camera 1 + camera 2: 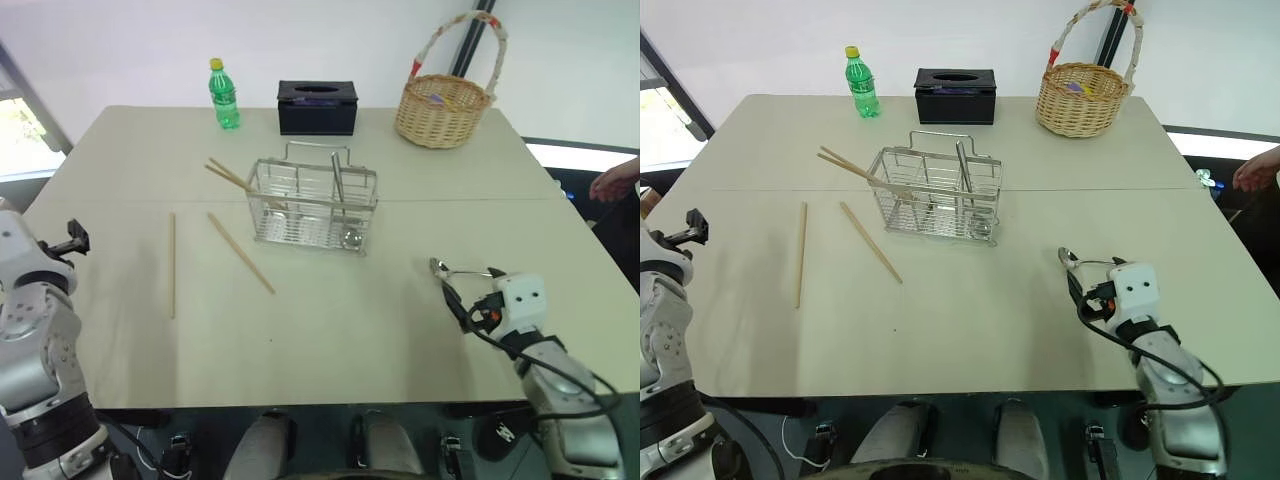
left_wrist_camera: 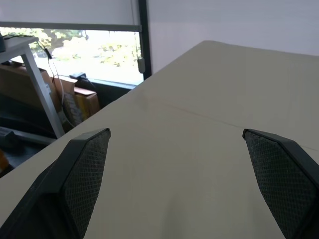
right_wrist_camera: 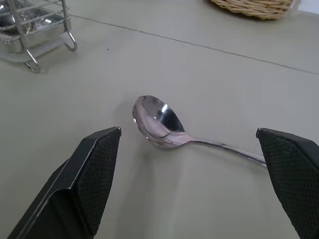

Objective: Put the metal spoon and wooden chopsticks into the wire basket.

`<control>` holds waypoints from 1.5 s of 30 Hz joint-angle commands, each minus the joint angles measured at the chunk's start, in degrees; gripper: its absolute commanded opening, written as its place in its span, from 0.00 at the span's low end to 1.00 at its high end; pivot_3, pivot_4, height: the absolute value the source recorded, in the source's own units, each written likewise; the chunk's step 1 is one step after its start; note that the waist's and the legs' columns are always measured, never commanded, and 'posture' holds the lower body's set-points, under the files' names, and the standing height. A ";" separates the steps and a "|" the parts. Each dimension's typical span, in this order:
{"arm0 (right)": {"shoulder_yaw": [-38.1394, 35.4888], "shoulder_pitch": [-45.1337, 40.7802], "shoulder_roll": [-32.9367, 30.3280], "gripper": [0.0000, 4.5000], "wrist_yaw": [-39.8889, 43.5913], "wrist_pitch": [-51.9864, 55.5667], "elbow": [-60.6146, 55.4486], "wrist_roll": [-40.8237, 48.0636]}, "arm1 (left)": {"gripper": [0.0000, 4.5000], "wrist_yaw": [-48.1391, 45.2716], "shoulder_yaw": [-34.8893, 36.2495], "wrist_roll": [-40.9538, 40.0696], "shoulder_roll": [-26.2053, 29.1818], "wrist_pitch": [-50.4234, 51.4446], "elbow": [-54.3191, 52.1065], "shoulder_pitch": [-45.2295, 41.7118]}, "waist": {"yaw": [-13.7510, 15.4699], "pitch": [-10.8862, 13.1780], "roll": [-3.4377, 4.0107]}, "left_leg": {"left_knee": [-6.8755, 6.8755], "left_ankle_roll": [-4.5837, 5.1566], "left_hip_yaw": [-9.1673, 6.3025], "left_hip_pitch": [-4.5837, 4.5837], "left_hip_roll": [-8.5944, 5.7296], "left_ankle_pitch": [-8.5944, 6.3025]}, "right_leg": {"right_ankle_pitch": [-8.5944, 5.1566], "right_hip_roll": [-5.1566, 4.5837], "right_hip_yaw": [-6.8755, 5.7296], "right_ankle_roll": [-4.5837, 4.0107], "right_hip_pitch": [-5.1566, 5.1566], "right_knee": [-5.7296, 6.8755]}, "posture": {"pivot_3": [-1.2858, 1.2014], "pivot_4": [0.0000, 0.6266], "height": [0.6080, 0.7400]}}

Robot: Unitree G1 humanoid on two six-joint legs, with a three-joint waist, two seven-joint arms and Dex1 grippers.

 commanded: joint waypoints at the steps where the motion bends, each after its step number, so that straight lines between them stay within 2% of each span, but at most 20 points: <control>1: -2.27 -4.56 -6.07 1.00 6.41 -2.84 1.90 1.75 | 1.00 -7.68 -2.78 -4.09 3.22 0.96 -3.90 -0.12 | -0.04 -0.01 -0.02 | 0.00 0.00 0.00 0.00 0.00 0.00 | 0.00 0.00 0.00 0.00 0.01 0.00 | 0.52 0.24 0.40; 6: 0.28 -12.76 -17.25 1.00 20.93 -9.49 9.84 2.69 | 1.00 -18.77 -6.36 -12.16 7.44 5.21 -8.46 1.24 | -0.09 0.04 0.06 | -0.01 0.01 0.03 -0.01 0.01 0.00 | -0.01 -0.02 0.00 -0.02 0.04 -0.06 | 0.52 0.24 0.40; 11: 6.20 -25.02 -25.95 1.00 37.86 -16.95 22.61 2.36 | 1.00 -32.39 -12.35 -21.13 15.06 9.39 -14.72 1.10 | -0.21 0.11 0.11 | 0.01 0.02 0.07 -0.02 0.03 0.00 | -0.01 -0.06 -0.01 -0.05 0.06 -0.11 | 0.52 0.24 0.40; 15: 11.03 -34.21 -29.44 1.00 48.93 -21.70 32.72 1.29 | 1.00 -39.75 -16.04 -25.43 19.69 10.47 -16.57 0.27 | -0.23 0.22 0.28 | -0.02 0.03 0.09 -0.02 0.03 0.00 | -0.02 -0.15 -0.01 -0.06 0.08 -0.15 | 0.52 0.24 0.40; 17: 16.69 -43.93 -30.93 1.00 57.75 -25.14 42.82 -2.71 | 1.00 -46.08 -20.36 -27.23 22.58 10.43 -16.75 -1.69 | -0.34 0.36 0.40 | -0.02 0.03 0.10 -0.01 0.04 0.00 | -0.03 -0.16 -0.02 -0.09 0.09 -0.16 | 0.52 0.24 0.40; 21: 25.62 -58.76 -29.77 1.00 66.70 -29.54 59.86 -11.14 | 1.00 -50.67 -26.04 -26.29 24.16 8.83 -14.07 -6.23 | -0.65 0.48 0.56 | -0.03 0.04 0.17 0.03 0.03 0.01 | -0.03 -0.09 -0.02 -0.12 0.20 -0.36 | 0.52 0.24 0.40; 24: 30.83 -67.01 -26.95 1.00 65.16 -31.04 71.46 -18.50 | 1.00 -51.24 -28.44 -25.51 23.45 8.33 -12.33 -9.73 | -0.99 0.46 0.49 | -0.10 0.03 0.12 0.01 0.06 0.01 | -0.01 -0.01 -0.02 -0.11 0.18 -0.44 | 0.52 0.24 0.40; 28: 34.74 -72.24 -24.47 1.00 63.82 -31.88 81.14 -24.66 | 1.00 -51.53 -29.93 -25.37 23.07 8.43 -11.91 -11.45 | -1.50 0.46 0.50 | -0.13 -0.17 0.08 -0.08 0.01 0.12 | 0.05 -0.04 -0.02 -0.02 0.12 -0.45 | 0.52 0.24 0.40; 33: 37.48 -73.68 -22.74 1.00 59.42 -33.89 86.99 -30.02 | 1.00 -51.96 -30.67 -26.41 23.44 9.08 -13.51 -11.28 | -1.61 0.48 0.53 | -0.13 -0.29 0.12 -0.07 -0.01 0.19 | 0.10 -0.05 0.01 0.08 0.10 -0.44 | 0.52 0.24 0.40; 41: 36.97 -73.29 -20.47 1.00 57.83 -32.71 89.38 -32.09 | 1.00 -52.03 -29.81 -27.94 24.35 10.72 -15.28 -11.40 | -1.69 0.48 0.52 | -0.09 -0.13 0.07 0.06 0.00 0.10 | 0.10 -0.03 0.02 0.08 0.11 -0.09 | 0.52 0.24 0.40; 45: 36.09 -73.19 -19.98 0.60 60.02 -30.97 89.72 -31.33 | 1.00 -51.62 -29.41 -28.86 24.49 11.45 -15.54 -11.83 | -1.75 0.48 0.52 | -0.09 -0.14 0.05 0.07 0.00 0.11 | 0.10 0.00 0.03 0.07 0.11 -0.07 | 0.52 0.24 0.40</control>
